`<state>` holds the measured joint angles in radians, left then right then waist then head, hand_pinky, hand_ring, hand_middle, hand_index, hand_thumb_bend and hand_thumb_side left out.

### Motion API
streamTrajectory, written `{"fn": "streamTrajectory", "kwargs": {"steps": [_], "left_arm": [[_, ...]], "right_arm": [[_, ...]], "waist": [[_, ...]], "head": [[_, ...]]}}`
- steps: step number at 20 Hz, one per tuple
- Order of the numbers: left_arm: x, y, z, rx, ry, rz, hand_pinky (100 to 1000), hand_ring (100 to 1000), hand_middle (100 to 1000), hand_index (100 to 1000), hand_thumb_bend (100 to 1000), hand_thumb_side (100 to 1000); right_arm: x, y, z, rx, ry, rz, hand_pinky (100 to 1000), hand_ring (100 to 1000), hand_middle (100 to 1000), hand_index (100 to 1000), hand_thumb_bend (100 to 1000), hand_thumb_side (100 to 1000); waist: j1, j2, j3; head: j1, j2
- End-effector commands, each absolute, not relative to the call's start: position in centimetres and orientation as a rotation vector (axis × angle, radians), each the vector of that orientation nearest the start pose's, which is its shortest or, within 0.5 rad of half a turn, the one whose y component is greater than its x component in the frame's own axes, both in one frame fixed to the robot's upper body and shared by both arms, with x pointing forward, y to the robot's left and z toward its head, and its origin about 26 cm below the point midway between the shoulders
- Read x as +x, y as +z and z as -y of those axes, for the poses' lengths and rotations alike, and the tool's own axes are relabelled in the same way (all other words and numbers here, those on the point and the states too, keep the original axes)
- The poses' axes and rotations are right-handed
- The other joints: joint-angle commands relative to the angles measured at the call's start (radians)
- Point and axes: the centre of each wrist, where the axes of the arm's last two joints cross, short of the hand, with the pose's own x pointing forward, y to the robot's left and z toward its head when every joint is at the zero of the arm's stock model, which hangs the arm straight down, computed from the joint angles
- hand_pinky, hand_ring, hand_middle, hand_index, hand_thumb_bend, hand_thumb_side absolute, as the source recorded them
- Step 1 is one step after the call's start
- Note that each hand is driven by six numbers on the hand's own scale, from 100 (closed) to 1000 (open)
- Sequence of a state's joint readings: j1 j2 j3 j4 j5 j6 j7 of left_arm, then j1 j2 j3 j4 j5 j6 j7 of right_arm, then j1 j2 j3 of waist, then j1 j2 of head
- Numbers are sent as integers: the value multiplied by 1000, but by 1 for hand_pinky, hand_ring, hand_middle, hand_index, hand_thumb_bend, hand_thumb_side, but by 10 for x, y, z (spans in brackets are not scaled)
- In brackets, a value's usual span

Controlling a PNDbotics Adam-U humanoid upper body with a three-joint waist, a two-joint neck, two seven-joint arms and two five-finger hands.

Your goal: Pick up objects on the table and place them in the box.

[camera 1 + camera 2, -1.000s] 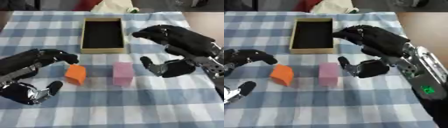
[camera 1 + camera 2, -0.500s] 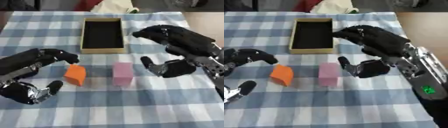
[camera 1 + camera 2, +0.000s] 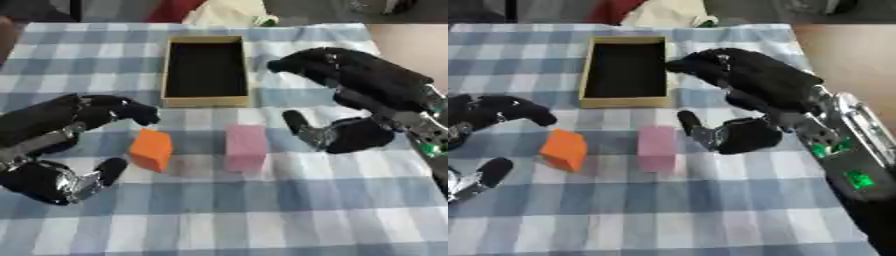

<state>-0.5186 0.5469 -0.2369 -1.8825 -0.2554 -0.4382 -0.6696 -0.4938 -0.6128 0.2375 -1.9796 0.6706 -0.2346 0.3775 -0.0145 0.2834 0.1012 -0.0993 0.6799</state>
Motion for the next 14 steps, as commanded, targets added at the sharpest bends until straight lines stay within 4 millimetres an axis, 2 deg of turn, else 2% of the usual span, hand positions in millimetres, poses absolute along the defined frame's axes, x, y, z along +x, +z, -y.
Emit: {"fn": "streamTrajectory", "kwargs": {"steps": [1,6,14], "left_arm": [[330,241,-229,-187,2411,-2281,879,803,822,1000,100,906],[341,241,-222,-215,2493,-2198,876,807,827,1000,100,1000],[363,241,-204,-346,2562,-2041,883,850,871,1000,100,1000]], "right_arm": [[305,258,233,1013,-2061,-2552,860,871,834,1000,100,824],[305,260,234,1021,-2018,-2581,861,875,840,1000,100,813],[306,262,234,1008,-1967,-2616,861,875,837,1000,100,810]], "waist": [[2,-20,-2],[4,-22,-7],[3,-26,-18]], "head": [[4,-6],[9,-4],[9,-4]]}}
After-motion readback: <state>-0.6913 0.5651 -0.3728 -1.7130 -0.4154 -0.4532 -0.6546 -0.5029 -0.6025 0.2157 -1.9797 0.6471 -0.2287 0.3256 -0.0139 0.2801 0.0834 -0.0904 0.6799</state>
